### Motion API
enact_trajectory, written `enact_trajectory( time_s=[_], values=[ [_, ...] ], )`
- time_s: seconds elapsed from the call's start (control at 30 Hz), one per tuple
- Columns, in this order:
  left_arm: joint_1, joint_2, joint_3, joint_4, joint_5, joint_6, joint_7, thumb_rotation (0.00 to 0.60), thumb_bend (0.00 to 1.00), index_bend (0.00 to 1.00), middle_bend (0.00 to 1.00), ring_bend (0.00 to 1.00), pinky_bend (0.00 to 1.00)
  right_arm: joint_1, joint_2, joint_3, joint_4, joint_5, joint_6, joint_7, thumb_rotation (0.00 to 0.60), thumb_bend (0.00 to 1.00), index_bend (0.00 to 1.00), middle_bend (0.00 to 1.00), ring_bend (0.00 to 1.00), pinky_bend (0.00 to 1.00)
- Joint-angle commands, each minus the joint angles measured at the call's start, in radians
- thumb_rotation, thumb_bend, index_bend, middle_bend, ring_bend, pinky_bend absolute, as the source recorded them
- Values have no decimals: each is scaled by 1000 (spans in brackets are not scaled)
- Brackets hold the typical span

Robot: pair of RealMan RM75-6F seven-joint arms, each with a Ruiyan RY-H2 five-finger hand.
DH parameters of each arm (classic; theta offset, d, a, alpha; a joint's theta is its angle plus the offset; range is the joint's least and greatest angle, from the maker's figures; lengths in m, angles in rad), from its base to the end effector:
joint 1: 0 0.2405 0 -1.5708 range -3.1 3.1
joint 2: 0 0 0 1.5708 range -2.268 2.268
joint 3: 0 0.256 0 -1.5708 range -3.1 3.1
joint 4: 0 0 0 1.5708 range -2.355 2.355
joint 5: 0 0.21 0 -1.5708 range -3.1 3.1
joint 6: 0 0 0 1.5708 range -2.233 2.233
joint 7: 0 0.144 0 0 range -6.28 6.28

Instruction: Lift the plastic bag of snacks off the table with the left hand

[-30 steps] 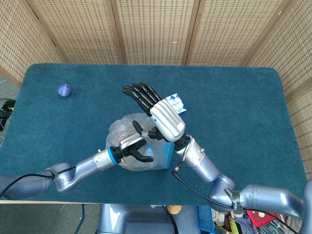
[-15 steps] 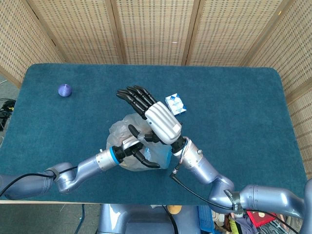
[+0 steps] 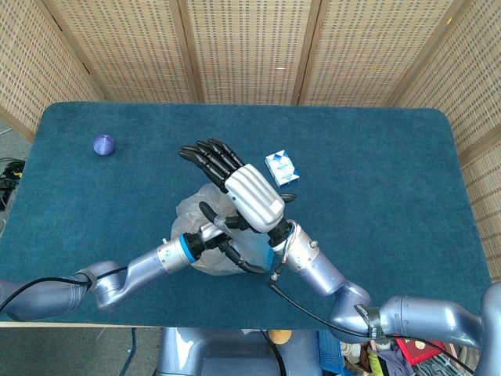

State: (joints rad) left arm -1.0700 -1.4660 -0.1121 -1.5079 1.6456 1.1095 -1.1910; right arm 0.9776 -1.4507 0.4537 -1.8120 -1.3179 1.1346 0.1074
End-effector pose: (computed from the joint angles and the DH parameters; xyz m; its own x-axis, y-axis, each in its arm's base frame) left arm 0.0002 0.3297 0.0114 -0.2390 0.8303 0.5034 0.5144 -0.3315 0.7909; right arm 0.0562 -0.3321 0.0806 -0.1880 -0.2426 0.9517 -0.6289 -0.7145 -0.3064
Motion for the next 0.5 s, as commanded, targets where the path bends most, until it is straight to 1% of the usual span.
enact_trajectory(
  time_s=[0.03,0.2,0.37,0.5],
  values=[
    [-5,-3,-9,-3,-7,-8,5,600,141,0,0,0,4,3,0,1,-5,2,-4,-2,600,545,52,107,0,0],
    [-14,-8,-19,-5,-18,-29,15,600,147,0,0,0,4,12,-2,3,-7,6,-10,-15,600,542,52,107,0,0],
    [-13,-12,-20,-4,-26,-41,46,600,152,0,0,0,3,13,-2,4,-3,13,-12,-19,600,538,53,107,0,0],
    [-7,-20,-32,-2,-51,-47,85,600,168,0,0,0,3,11,2,-1,-9,11,-14,-16,600,538,52,107,0,0]
  ],
)
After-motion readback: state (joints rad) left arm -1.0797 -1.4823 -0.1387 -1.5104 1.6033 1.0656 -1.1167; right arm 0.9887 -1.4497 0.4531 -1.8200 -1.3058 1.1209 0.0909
